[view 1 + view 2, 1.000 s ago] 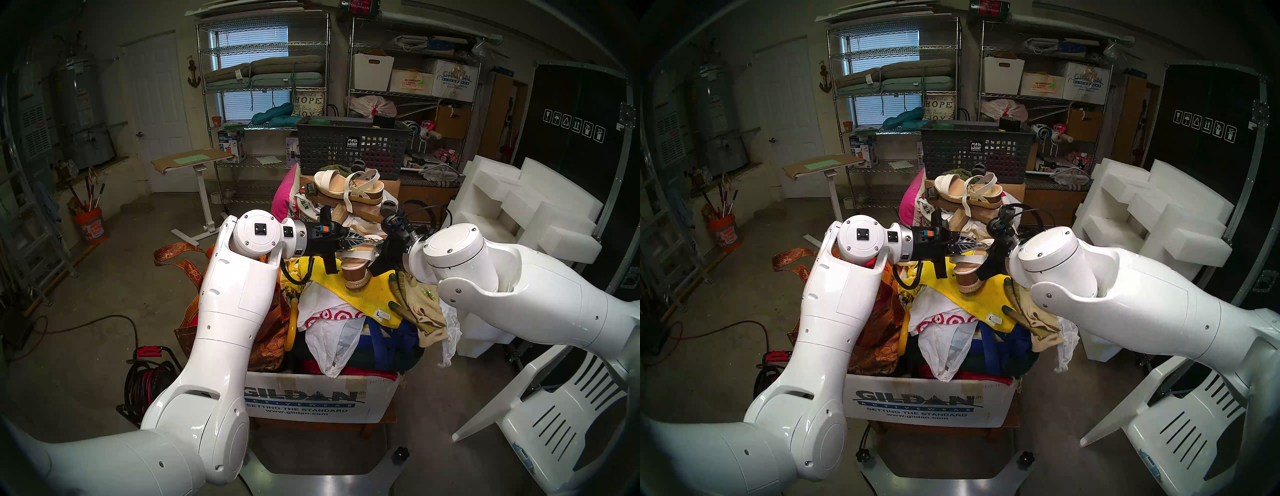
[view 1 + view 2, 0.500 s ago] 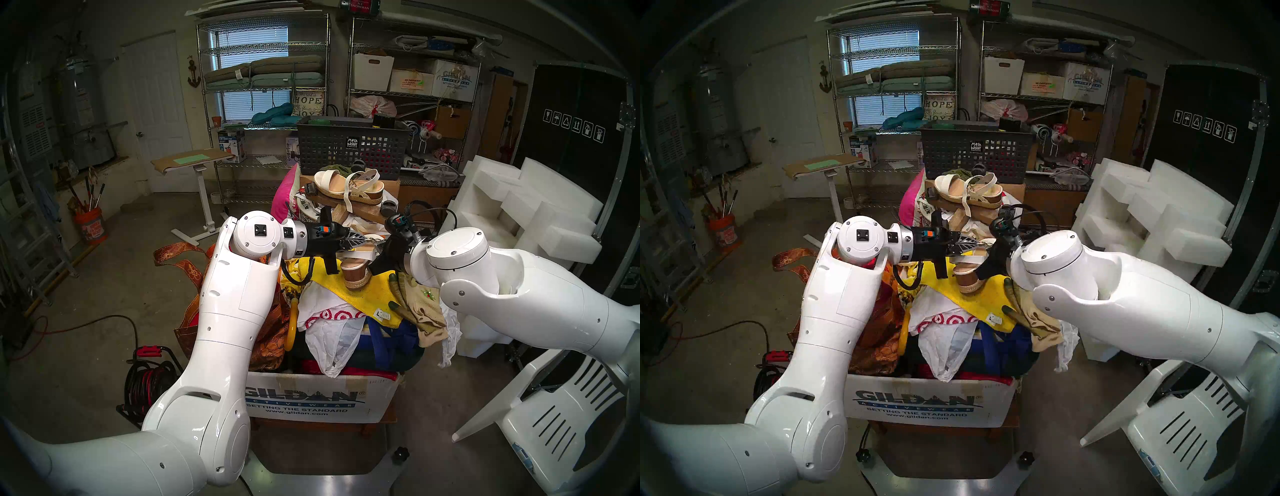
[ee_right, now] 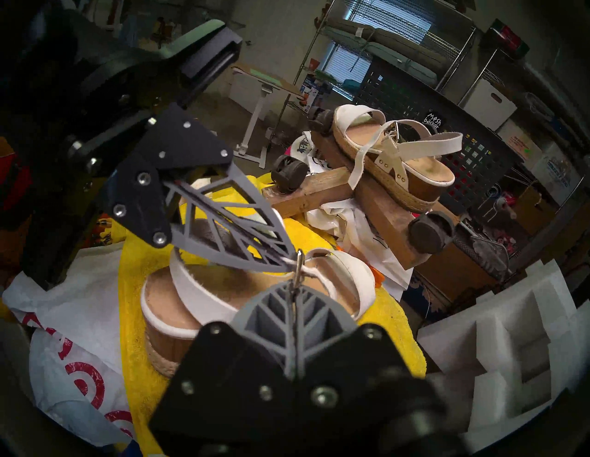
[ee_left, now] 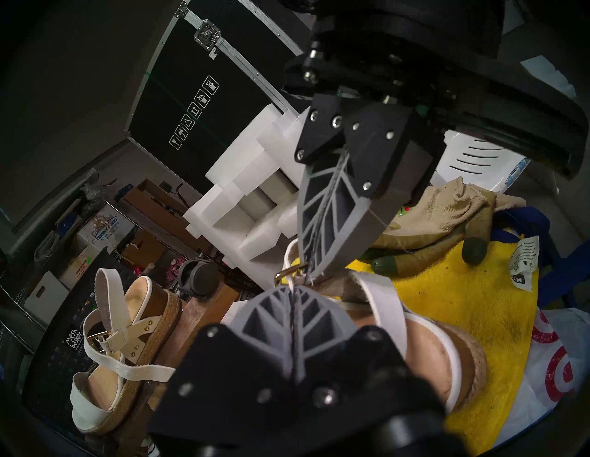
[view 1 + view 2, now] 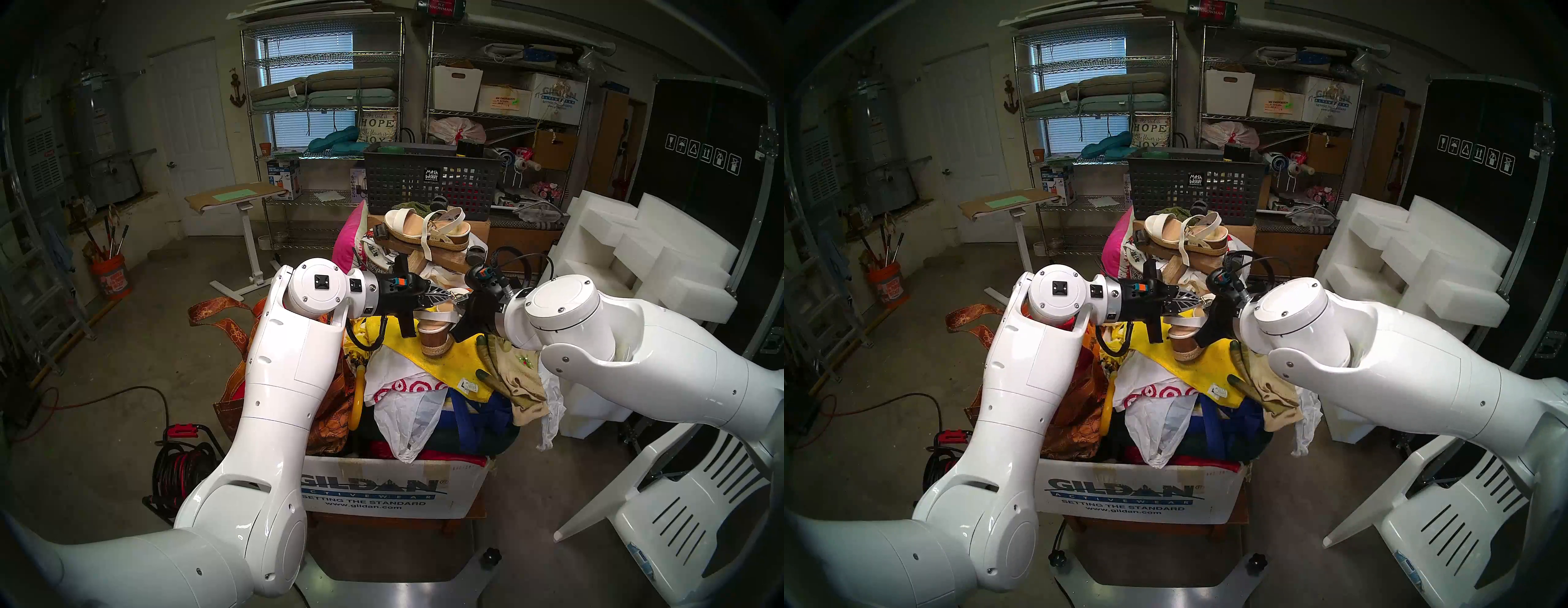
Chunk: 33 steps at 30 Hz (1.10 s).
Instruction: Unbuckle a shoe
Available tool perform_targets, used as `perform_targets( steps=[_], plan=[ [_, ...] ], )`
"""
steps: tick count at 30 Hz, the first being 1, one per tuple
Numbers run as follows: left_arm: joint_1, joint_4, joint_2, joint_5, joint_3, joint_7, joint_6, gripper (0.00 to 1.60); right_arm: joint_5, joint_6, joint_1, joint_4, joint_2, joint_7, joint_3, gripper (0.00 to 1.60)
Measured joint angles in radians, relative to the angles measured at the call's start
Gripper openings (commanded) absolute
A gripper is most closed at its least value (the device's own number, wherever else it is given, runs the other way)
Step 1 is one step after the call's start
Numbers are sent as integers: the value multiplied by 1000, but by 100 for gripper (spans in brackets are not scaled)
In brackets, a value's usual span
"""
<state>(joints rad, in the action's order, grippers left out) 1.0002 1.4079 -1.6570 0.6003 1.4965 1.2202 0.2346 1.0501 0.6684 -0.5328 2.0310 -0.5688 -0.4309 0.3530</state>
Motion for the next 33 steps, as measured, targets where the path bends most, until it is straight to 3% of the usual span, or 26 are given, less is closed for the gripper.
perform_targets(
  steps=[1, 4, 6, 10, 11, 21, 33],
  plan=[
    [-1, -2, 0, 0, -1, 0, 0, 0, 0, 5, 2, -1, 0, 6, 0, 33],
    [-2, -8, 0, 1, -4, -2, 3, 0, -1, 20, 6, -3, 1, 22, 1, 38],
    [-2, -12, 0, 1, -6, -3, 7, 0, 0, 32, 9, -1, 4, 32, 3, 61],
    [-6, -19, -1, 1, -10, -6, 13, 0, 15, 47, 9, 23, 22, 44, 12, 65],
    [-6, -20, -1, 1, -11, -6, 13, 0, 18, 49, 9, 28, 26, 45, 13, 79],
    [-10, -29, -3, 1, -11, -13, 19, 0, 62, 47, 3, 129, 84, 50, 38, 78],
    [-6, -24, -4, 1, -5, -13, 11, 0, 41, 69, 1, 169, 141, -45, 46, 84]
  ],
)
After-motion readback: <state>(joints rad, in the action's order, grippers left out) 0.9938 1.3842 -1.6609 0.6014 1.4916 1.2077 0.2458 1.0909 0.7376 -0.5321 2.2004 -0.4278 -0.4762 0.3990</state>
